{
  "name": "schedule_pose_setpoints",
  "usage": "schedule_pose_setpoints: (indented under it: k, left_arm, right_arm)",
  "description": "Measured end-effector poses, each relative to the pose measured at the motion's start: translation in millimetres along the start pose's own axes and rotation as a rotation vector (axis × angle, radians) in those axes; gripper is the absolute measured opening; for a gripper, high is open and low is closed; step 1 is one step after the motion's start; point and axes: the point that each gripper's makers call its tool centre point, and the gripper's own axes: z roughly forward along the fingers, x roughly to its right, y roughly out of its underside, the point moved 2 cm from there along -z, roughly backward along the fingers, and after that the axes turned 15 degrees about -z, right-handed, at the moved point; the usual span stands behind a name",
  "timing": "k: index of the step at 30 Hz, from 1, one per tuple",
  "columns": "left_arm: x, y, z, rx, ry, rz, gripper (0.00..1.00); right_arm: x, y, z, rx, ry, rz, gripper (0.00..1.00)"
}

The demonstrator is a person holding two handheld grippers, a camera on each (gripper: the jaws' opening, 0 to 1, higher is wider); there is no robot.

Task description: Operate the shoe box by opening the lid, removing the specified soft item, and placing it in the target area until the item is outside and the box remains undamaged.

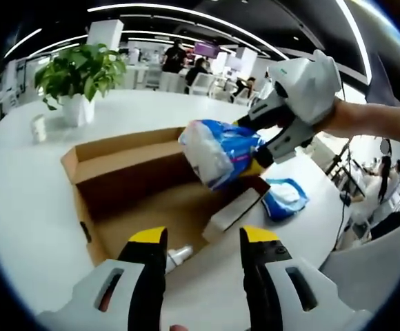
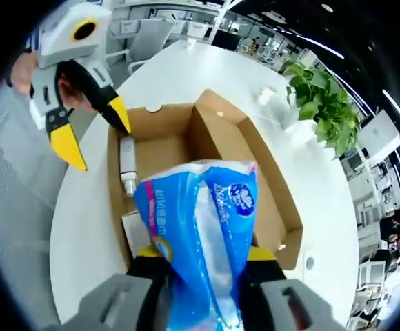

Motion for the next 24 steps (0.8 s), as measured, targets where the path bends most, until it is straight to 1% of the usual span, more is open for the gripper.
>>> schedule_pose_setpoints:
  k: [4, 10, 19, 24]
  left_arm:
    - [8.3, 1.3, -3, 0.000, 0.004, 0.006, 0.42]
    - [12.0, 4.0, -2, -0.009, 0.010, 0.026, 0.42]
    - [18.1, 8.1, 0, -0.025, 0.019, 0.053, 0.42]
    - [17.3, 7.9, 0, -0.024, 0.019, 0.055, 0.42]
  right_arm:
    - [-1, 11.7, -12, -0.015, 0.015, 0.009, 0.33]
    - [-7, 26.3, -24, -0.031, 0.027, 0.030, 0.33]
    - [-22, 47.5, -41, -0.053, 0.035, 0.055, 0.33]
    - [-35, 64.3, -49, -0.072, 0.033, 0.066, 0.33]
